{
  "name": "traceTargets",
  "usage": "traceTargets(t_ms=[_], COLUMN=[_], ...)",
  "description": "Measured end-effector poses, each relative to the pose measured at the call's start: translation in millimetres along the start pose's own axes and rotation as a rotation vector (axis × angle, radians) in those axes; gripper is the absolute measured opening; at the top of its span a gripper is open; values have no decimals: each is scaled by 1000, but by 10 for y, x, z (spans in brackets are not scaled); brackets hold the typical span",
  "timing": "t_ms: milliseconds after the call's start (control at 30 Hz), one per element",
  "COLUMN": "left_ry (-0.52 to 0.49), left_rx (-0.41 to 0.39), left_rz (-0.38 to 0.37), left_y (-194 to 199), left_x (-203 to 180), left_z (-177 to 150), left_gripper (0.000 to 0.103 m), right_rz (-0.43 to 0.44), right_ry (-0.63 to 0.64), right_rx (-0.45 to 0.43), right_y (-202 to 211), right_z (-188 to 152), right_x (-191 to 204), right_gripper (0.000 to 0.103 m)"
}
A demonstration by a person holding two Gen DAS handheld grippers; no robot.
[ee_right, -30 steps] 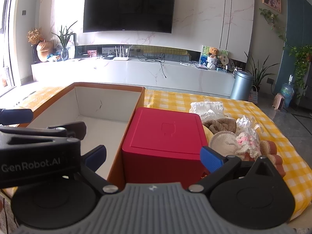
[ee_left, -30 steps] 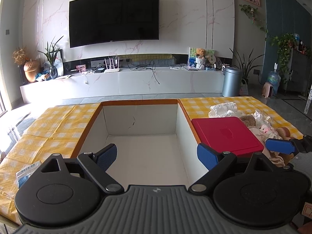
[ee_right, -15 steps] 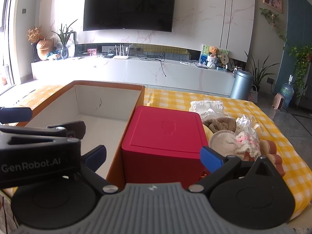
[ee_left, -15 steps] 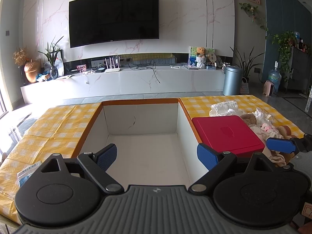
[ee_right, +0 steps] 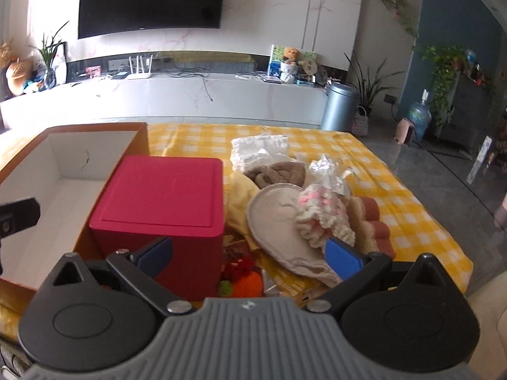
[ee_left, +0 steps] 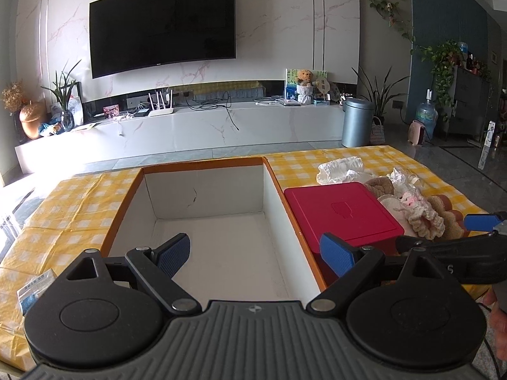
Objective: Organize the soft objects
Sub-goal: 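Reach the right tool to the orange crocheted fruit and close on it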
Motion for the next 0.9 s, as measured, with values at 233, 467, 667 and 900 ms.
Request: traceTargets(t_ms=[233, 467, 667, 900], left_ry=[-24, -35, -33, -33], left_rx=[17, 23, -41, -9], left_rz=[-32, -42, -7, -9], left_y=[14, 16, 38, -52], left_x=[-92, -159, -155, -130], left_z=[2, 2, 38, 0], left_gripper=[103, 103, 103, 103], right_rz=[-13, 73, 120, 117], right_ry=[-151, -186, 77, 335], right_rx=[56, 158, 274, 420], right_y=[-37, -271, -510, -903], right_z=[-38, -238, -262, -361], right_x=[-339, -399, -137, 21], right_gripper=[100, 47, 54, 54])
Point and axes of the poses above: each gripper's, at about its wrist camera, not at the fingertips, and y roughly against the way its jaws point, x to its left, z to its top, the point moved 7 cm from there along -y, roughly the way its jaws point, and after that the axes turned 15 degrees about z, right-handed, at the moved point
